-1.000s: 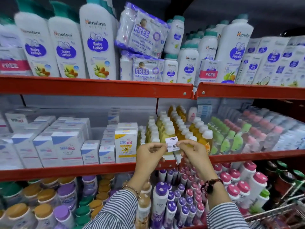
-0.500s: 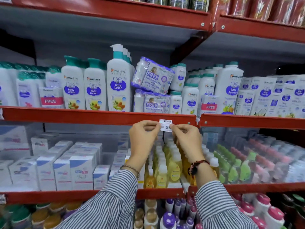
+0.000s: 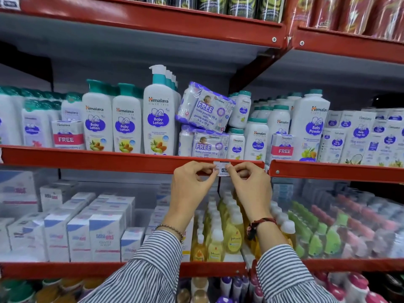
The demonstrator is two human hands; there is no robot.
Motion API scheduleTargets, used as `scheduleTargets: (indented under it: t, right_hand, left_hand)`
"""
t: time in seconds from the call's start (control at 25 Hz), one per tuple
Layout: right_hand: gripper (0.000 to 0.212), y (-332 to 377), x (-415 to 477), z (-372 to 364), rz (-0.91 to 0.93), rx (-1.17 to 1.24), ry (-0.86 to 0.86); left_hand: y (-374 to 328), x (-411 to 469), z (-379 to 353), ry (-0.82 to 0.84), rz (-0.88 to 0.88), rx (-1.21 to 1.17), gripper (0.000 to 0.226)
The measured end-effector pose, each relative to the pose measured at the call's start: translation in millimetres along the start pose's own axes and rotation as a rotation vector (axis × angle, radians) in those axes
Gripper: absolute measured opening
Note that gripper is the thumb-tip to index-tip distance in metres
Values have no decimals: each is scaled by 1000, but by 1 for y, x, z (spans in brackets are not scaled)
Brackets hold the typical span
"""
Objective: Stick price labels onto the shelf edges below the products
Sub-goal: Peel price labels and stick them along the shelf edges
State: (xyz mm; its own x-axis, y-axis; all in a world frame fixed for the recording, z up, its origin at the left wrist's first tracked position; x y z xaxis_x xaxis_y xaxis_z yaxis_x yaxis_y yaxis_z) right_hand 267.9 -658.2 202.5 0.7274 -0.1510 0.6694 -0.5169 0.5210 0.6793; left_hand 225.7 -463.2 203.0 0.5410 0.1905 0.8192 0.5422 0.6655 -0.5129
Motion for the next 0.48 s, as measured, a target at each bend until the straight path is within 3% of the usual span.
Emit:
scheduleTargets:
  t: [0.48]
  right_hand:
    - [24,-9,4,3,63,48,9]
  left_hand:
    - [-3,4,-1,-34,-21,32,12]
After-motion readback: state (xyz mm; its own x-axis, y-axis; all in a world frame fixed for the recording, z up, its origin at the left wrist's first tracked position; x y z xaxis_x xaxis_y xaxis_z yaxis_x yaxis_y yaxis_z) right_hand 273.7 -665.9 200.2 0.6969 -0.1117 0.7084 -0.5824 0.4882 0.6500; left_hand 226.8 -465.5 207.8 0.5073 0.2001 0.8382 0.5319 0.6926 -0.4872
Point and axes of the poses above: each hand's wrist, its own x-axis towards the middle knuckle, its own z-axis out of the back of the hand, y = z × x, the point moved 8 cm from there along x, towards the middle knuckle, and after that the axes turned 5 degrees about y, right-handed, at the moved point
